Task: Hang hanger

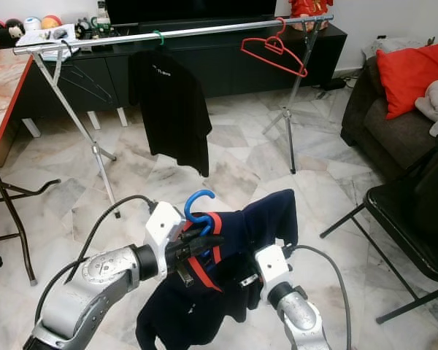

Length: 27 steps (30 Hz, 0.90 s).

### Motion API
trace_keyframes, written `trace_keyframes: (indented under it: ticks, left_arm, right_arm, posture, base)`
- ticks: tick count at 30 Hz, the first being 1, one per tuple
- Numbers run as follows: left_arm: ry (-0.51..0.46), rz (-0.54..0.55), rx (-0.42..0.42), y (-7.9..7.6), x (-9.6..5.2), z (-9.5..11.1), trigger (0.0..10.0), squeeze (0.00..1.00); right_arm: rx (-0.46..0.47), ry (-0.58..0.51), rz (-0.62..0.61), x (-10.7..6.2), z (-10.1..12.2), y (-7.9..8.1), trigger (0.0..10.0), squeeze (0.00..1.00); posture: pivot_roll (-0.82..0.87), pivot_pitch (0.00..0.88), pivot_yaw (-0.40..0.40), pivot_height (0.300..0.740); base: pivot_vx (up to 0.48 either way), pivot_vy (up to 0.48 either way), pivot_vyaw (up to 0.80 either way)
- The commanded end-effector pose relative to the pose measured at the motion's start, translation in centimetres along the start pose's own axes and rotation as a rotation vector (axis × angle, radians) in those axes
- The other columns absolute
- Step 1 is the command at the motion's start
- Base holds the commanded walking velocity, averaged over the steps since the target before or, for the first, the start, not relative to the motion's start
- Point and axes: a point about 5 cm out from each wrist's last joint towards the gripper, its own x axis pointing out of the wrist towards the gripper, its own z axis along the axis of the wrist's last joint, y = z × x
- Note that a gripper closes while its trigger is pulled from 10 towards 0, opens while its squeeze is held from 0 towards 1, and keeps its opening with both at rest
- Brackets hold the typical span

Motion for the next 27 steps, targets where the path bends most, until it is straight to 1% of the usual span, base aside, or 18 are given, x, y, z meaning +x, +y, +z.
trace_keyframes:
  ticks: [1, 7, 18, 21, 22, 25, 27]
  left_arm:
    - [-0.035, -0.023, 0.017, -0.5, 0.0, 0.8, 10.0, 0.0]
    - [-0.027, -0.021, 0.018, -0.3, -0.2, 0.6, 10.0, 0.0]
    - [-0.024, -0.012, 0.022, -0.2, -0.1, 0.4, 10.0, 0.0]
    - [-0.005, 0.012, 0.033, 0.2, -0.3, 0.0, 10.0, 0.0]
    - [0.01, 0.036, 0.039, 0.6, -0.5, -0.4, 10.0, 0.0]
    - [0.041, 0.064, 0.052, 1.3, -1.0, -1.0, 10.0, 0.0]
    - [0.052, 0.071, 0.055, 1.6, -1.2, -1.3, 10.0, 0.0]
  right_arm:
    - [-0.002, 0.007, -0.004, 0.0, -0.1, 0.0, 0.0, 0.0]
    - [-0.012, 0.006, -0.02, -0.1, -0.1, -0.3, 0.0, 0.0]
    - [-0.021, -0.011, -0.046, 0.0, 0.4, -0.9, 0.0, 0.0]
    - [-0.027, -0.022, -0.054, 0.0, 0.5, -1.1, 0.0, 0.0]
    - [-0.031, -0.029, -0.057, -0.1, 0.7, -1.2, 0.0, 0.0]
    - [-0.045, -0.041, -0.068, -0.2, 0.9, -1.7, 0.0, 0.0]
    - [-0.052, -0.047, -0.077, -0.3, 1.1, -2.0, 0.0, 0.0]
  posture:
    - [0.03, 0.137, -0.012, 0.74]
    - [0.03, 0.132, -0.011, 0.74]
    - [0.02, 0.126, -0.011, 0.74]
    - [0.02, 0.124, -0.01, 0.74]
    - [0.02, 0.123, -0.011, 0.74]
    - [0.02, 0.123, -0.013, 0.74]
    - [0.02, 0.125, -0.013, 0.74]
  base:
    - [0.0, 0.0, 0.0]
    - [0.0, 0.0, 0.0]
    - [0.0, 0.0, 0.0]
    - [0.0, 0.0, 0.0]
    - [0.0, 0.0, 0.0]
    - [0.0, 0.0, 0.0]
    - [0.0, 0.0, 0.0]
